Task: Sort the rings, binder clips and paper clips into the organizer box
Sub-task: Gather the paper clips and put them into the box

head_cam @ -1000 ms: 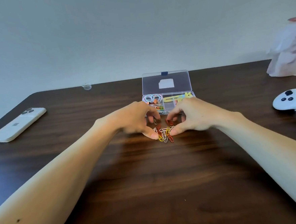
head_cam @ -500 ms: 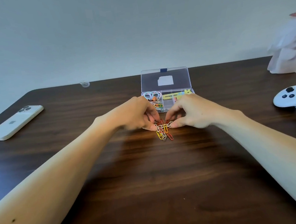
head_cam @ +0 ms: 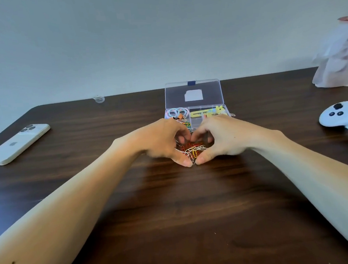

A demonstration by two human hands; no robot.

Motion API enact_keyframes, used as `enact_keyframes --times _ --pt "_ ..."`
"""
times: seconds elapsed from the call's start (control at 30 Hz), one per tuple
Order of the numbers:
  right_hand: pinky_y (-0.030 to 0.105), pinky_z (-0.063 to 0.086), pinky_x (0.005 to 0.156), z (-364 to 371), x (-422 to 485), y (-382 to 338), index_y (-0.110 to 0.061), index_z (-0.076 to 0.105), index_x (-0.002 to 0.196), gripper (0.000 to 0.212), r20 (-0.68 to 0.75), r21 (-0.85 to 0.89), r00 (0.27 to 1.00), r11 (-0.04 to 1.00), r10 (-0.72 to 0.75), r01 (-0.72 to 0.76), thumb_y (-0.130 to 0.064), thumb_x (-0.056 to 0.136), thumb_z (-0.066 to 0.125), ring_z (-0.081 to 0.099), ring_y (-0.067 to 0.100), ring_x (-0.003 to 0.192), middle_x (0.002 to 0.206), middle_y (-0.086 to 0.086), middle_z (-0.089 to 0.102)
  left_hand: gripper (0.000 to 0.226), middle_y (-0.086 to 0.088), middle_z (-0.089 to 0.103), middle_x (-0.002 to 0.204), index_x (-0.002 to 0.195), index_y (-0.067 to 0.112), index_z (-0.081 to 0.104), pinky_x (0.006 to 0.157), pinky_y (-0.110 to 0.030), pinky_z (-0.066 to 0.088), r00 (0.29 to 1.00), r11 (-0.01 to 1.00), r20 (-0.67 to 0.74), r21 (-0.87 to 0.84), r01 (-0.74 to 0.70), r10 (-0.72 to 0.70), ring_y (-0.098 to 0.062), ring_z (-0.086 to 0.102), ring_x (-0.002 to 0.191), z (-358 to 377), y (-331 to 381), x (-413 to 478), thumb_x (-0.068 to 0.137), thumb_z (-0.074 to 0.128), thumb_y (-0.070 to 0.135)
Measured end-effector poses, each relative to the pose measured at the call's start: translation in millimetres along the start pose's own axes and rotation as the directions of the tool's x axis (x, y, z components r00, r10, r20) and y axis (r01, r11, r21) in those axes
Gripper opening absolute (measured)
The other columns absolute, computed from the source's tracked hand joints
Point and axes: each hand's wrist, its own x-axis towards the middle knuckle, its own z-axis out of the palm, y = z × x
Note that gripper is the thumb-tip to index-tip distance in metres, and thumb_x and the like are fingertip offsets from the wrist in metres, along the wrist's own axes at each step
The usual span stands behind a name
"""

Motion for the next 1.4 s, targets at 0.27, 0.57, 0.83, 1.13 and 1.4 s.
enact_keyframes --times 0.27,0.57,0.83,1.13,1.4 --pt "0.028 0.05 0.07 3.3 -0.4 -6.7 -0.021 0.078 0.088 0.019 -0.07 0.137 0.997 0.99 0.036 -0.026 -0.035 0.075 0.083 0.061 0.002 0.067 0.069 -0.012 0.067 0.021 0.008 0.064 0.068 0.081 0.027 0.068 0.05 -0.006 0.039 0.999 0.997 -0.039 -0.082 0.008 -0.011 -0.001 0.054 0.057 4.6 7.1 2.6 0.07 0.085 0.032" --pt "0.024 0.043 0.062 2.4 0.3 -6.7 -0.022 0.073 0.078 0.014 -0.057 0.101 0.998 0.994 0.033 -0.028 -0.032 0.075 0.083 0.057 0.004 0.061 0.06 -0.012 0.062 0.018 0.015 0.057 0.058 0.083 0.016 0.072 0.053 -0.007 0.04 0.999 0.999 -0.051 -0.039 -0.01 0.008 0.009 0.051 0.048 3.7 8.8 2.9 0.074 0.084 0.027" --pt "0.032 0.051 0.07 2.5 0.2 -4.9 -0.021 0.072 0.078 0.015 -0.056 0.13 0.998 0.991 0.041 -0.033 -0.032 0.077 0.082 0.064 0.015 0.072 0.071 -0.003 0.069 0.014 0.013 0.06 0.06 0.083 0.016 0.069 0.055 -0.011 0.042 1.0 0.998 -0.025 -0.053 -0.016 0.014 0.002 0.052 0.05 3.3 9.6 1.6 0.078 0.08 0.022" --pt "0.027 0.05 0.055 -4.5 0.4 7.5 -0.016 0.072 0.069 0.016 -0.129 0.386 0.985 0.921 0.112 -0.054 -0.024 0.074 0.086 0.058 0.012 0.047 0.056 -0.004 0.065 0.011 -0.005 0.065 0.062 0.078 0.007 0.068 0.058 -0.018 0.05 0.994 0.932 -0.113 -0.36 -0.032 -0.01 -0.013 0.061 0.055 -10.7 -4.8 -3.0 0.08 0.078 0.009" --pt "0.017 0.044 0.047 -33.0 24.3 14.1 -0.01 0.073 0.075 0.014 -0.175 0.446 0.964 0.889 0.2 -0.103 -0.019 0.078 0.083 0.06 0.01 0.047 0.057 0.001 0.068 0.01 -0.014 0.061 0.07 0.076 0.005 0.064 0.061 -0.022 0.051 0.962 0.759 -0.264 -0.639 -0.122 -0.067 -0.013 0.058 0.058 -28.6 -28.7 16.5 0.082 0.07 -0.001"
